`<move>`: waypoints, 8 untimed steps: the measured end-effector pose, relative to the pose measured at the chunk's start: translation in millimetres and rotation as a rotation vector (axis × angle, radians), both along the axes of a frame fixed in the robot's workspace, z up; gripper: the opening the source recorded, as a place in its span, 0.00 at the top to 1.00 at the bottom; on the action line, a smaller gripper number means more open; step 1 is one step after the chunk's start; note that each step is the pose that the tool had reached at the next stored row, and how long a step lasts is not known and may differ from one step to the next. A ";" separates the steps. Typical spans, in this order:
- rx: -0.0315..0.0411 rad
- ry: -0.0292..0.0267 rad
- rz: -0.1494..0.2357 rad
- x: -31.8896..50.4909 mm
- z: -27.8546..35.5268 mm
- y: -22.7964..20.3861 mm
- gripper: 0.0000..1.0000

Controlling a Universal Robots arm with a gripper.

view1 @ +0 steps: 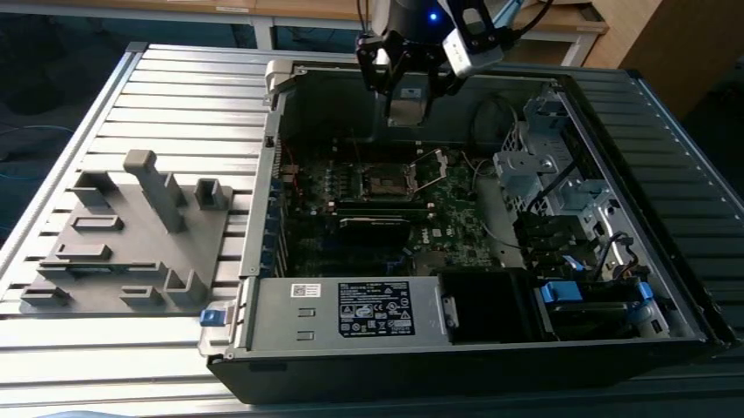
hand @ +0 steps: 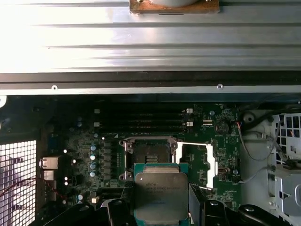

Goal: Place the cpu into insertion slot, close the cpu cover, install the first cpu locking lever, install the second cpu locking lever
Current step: 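Place the cpu into insertion slot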

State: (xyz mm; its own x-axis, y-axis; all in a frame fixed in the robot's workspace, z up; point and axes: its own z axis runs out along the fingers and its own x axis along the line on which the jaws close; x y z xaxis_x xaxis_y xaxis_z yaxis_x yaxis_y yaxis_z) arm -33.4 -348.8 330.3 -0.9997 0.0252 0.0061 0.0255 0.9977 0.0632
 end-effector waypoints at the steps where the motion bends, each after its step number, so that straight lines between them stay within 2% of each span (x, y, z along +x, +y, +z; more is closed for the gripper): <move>1: 0.0001 -0.0001 0.000 0.0 -1.2 0.0 0.46; 8: -0.0008 -0.0004 0.000 -0.1 -8.8 0.0 0.46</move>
State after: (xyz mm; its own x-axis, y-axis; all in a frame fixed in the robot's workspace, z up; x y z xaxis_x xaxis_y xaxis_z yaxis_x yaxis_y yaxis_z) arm -33.5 -348.8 321.5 -0.9997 0.0251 0.0056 0.0254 0.9977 0.0624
